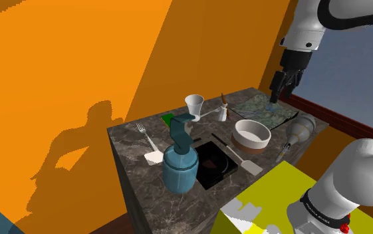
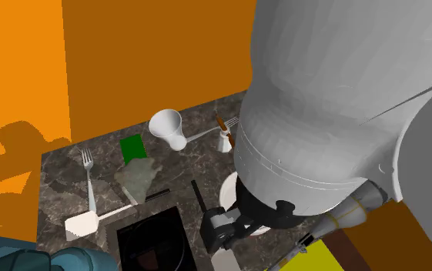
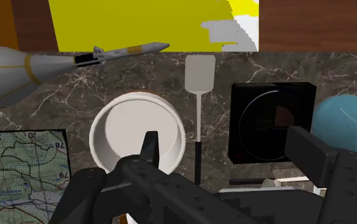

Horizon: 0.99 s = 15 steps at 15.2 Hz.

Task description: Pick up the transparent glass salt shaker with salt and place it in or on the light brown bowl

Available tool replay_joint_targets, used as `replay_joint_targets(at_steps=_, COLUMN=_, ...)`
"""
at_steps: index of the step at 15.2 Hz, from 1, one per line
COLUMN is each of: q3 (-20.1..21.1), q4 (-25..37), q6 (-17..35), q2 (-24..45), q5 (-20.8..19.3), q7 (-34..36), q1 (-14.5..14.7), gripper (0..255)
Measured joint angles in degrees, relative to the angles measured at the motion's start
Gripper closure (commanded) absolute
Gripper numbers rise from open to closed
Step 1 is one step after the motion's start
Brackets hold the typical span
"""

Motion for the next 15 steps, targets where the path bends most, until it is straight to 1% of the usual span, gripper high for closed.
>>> replay_joint_targets(at_steps=1, q3=0.0, q4=0.0, q6=0.0, q2=0.0, q5=0.0, q7=0.0, q1=0.0, gripper=0)
replay_joint_targets(at_steps=3, q3=-0.5, q4=-0.4, q6=1.8, q2=1.3, q5=-0.6, q7=-0.8, q1=-0.2, gripper=0)
replay_joint_targets(at_steps=9, q3=-2.7, q4=0.0, q6=11.3, q2=10.6, q5=-3.0, q7=-4.3, q1=-1.1, gripper=0)
replay_joint_targets(at_steps=11, q3=-3.1, q4=0.8, q6=14.8, q2=14.6, q5=-3.4, q7=-5.1, q1=-1.2, gripper=0)
replay_joint_targets(at_steps=15, q3=-4.7, q4=4.1, q6=20.1, q2=22.7, q5=-4.5, q7=-7.6, q1=-1.8, gripper=0)
